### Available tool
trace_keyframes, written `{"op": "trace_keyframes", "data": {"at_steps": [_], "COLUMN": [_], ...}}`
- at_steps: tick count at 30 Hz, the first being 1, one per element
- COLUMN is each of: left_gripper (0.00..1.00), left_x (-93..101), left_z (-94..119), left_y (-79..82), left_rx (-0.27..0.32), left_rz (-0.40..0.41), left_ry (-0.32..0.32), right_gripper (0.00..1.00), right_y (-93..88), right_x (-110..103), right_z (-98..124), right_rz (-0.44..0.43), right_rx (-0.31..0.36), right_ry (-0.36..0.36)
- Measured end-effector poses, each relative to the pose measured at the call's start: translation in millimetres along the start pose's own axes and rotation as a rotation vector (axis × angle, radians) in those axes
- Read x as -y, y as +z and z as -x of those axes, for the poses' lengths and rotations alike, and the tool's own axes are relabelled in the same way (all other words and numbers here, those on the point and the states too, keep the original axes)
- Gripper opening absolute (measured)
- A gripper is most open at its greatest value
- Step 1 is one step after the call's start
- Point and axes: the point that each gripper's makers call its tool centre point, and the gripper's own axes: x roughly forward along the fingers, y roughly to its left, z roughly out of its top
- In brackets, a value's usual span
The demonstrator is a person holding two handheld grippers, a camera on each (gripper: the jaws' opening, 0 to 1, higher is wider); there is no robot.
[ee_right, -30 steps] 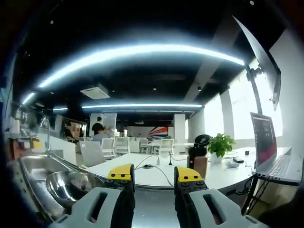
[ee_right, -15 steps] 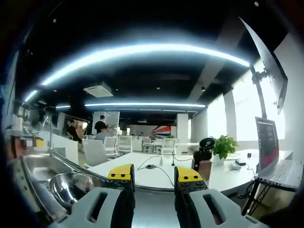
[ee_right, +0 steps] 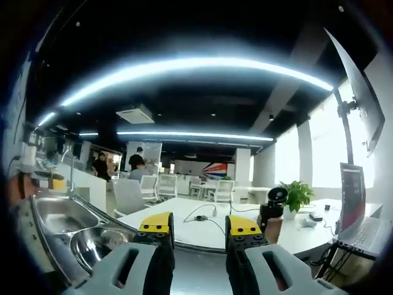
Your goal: Pick up bowl with dirty water move over sink pour dirty water into sink return bowl to place
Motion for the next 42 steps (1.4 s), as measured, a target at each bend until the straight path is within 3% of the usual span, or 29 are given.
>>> {"op": "trace_keyframes", "data": {"at_steps": [14,20,29,35,42], "left_gripper": [0.34,0.35,0.34,0.34,0.33], "left_x": [22.1,27.7,43.6,49.3,64.7], "left_z": [-17,-20,-33,-37,-42], "left_y": [9.0,18.7,10.5,13.6,7.9], "left_rx": [-0.053,-0.029,-0.099,-0.088,-0.137], "left_rz": [-0.088,-0.131,-0.144,-0.153,-0.170], "left_ry": [-0.076,-0.103,-0.174,-0.189,-0.240], "right_gripper": [0.28,0.28,0.28,0.29,0.29], "right_y": [9.4,9.5,2.6,-0.7,-2.6], "right_x": [-29,-40,-60,-76,-84], "right_z": [-15,-17,-27,-30,-33], "right_rz": [0.032,0.012,0.032,0.006,0.032], "right_rx": [-0.047,-0.052,-0.114,-0.145,-0.169], "right_ry": [0.083,0.110,0.175,0.234,0.254]}}
